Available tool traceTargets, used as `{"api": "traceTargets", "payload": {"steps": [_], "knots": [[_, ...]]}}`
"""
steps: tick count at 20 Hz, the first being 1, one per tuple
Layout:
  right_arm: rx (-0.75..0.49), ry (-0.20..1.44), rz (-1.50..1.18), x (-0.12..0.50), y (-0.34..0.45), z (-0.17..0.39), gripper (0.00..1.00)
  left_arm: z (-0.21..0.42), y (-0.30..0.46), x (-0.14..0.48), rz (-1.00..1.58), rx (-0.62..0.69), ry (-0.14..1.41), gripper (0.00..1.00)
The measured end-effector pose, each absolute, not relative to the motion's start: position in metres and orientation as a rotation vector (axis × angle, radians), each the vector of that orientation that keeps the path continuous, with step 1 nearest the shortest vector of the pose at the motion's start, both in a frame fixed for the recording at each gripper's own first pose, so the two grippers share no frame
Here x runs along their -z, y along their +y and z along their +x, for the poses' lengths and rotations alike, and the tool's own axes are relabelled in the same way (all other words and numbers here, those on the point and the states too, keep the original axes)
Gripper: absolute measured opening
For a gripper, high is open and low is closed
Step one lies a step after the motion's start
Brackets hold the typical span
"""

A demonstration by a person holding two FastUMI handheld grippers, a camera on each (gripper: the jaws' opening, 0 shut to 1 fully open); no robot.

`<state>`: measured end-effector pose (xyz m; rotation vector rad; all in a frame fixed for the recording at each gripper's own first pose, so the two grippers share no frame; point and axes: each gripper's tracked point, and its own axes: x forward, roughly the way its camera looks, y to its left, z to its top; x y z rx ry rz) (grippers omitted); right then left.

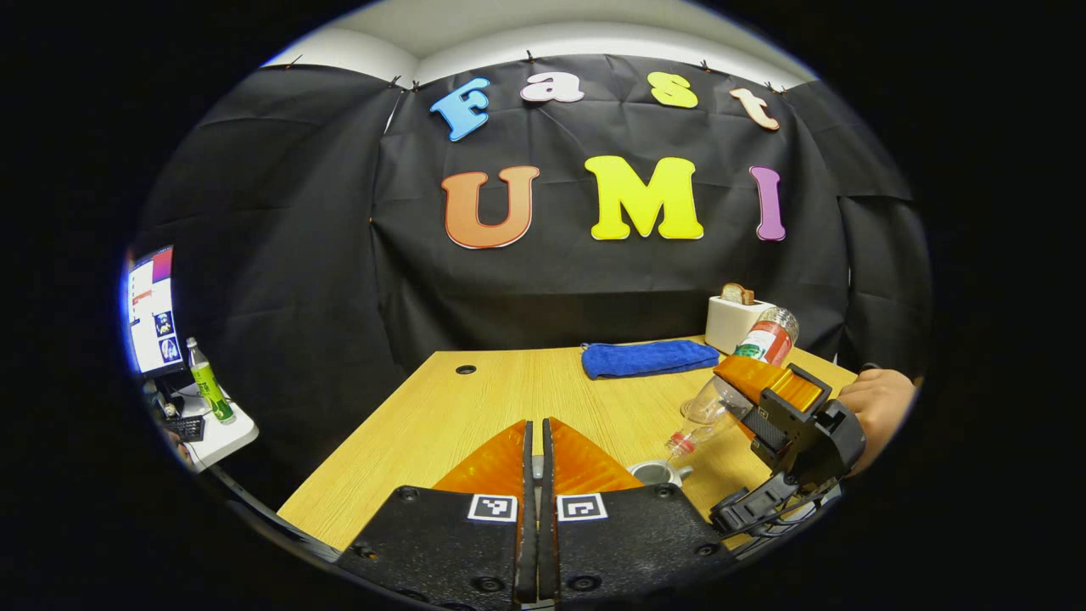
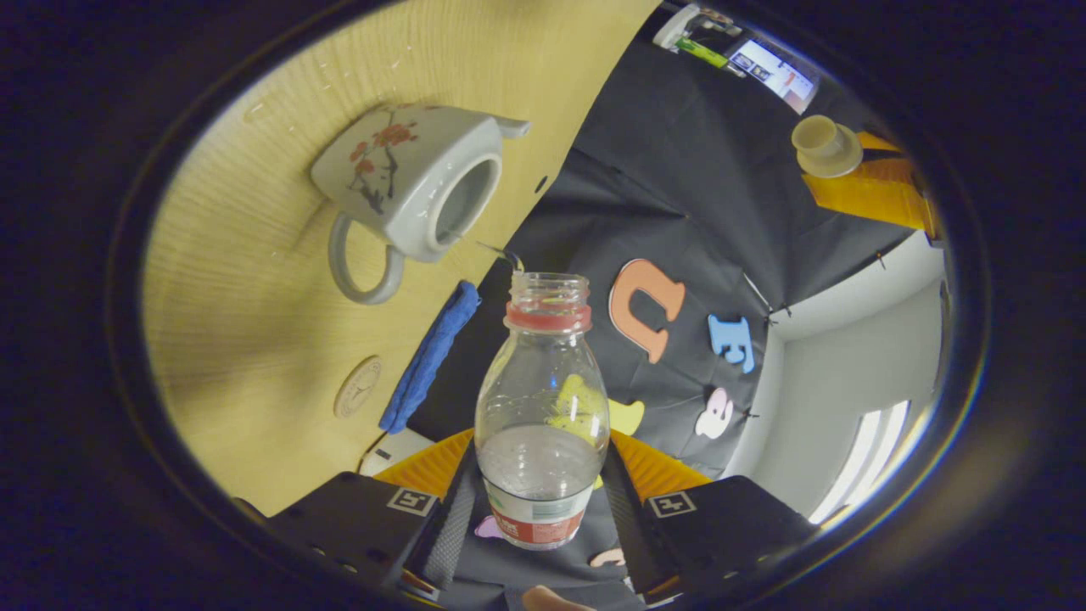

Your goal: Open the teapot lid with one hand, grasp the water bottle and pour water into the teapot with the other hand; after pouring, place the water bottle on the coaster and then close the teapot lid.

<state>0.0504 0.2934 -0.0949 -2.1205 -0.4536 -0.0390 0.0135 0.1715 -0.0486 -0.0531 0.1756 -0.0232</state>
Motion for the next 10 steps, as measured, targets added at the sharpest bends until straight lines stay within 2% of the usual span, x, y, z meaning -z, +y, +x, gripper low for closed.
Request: {"api": "traceTargets", "payload": {"steps": [10], "knots": [[0.066, -0.551, -2.204, 0.082, 0.31, 0.044, 0.76, 0.014, 0.172, 0.051, -0.039, 0.017, 0.185, 0.03]]}}
